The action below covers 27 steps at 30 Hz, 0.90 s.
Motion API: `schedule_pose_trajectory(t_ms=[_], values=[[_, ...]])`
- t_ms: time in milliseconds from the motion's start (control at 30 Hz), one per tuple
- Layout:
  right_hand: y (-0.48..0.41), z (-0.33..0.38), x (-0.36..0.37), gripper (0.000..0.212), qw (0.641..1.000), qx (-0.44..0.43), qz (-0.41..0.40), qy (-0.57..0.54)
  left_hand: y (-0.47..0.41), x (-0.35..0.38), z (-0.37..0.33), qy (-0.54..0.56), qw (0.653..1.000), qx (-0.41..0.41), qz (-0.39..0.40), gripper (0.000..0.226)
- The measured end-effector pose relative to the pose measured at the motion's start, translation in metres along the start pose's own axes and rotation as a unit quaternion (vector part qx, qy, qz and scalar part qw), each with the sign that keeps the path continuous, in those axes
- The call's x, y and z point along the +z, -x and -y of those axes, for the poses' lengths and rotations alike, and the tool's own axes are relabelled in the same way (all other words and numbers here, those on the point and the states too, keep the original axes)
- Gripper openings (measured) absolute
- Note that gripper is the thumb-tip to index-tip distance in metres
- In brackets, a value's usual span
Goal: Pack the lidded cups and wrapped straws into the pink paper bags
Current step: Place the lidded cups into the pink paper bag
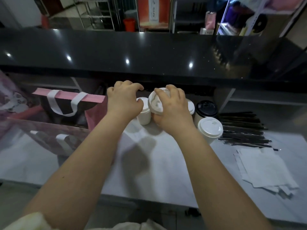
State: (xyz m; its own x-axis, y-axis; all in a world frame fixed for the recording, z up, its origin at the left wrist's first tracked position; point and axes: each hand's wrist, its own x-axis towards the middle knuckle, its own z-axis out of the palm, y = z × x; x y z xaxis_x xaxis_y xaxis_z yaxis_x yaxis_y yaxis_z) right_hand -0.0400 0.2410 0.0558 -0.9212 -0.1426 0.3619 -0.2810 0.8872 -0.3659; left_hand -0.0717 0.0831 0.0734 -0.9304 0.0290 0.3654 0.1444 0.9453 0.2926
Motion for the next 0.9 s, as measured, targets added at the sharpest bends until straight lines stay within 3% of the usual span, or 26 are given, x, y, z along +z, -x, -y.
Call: schedule_pose_trajectory(t_ms=[267, 633, 800, 900], values=[[-0.030, 0.076, -0.015, 0.073, 0.998, -0.043, -0.039, 0.006, 0.001, -0.062, 0.070, 0.046, 0.998, 0.006, -0.033, 0.038], [-0.062, 0.193, 0.016, 0.062, 0.997, -0.039, -0.066, 0.023, 0.007, -0.118, 0.210, 0.072, 0.997, -0.002, -0.001, 0.024], [-0.084, 0.246, 0.027, 0.063, 0.996, -0.042, -0.075, 0.007, 0.001, -0.125, 0.266, 0.169, 0.981, 0.002, 0.096, 0.016], [-0.087, 0.270, 0.032, 0.063, 0.996, -0.030, -0.053, -0.068, -0.003, -0.123, 0.291, 0.162, 0.973, 0.041, 0.157, 0.023]])
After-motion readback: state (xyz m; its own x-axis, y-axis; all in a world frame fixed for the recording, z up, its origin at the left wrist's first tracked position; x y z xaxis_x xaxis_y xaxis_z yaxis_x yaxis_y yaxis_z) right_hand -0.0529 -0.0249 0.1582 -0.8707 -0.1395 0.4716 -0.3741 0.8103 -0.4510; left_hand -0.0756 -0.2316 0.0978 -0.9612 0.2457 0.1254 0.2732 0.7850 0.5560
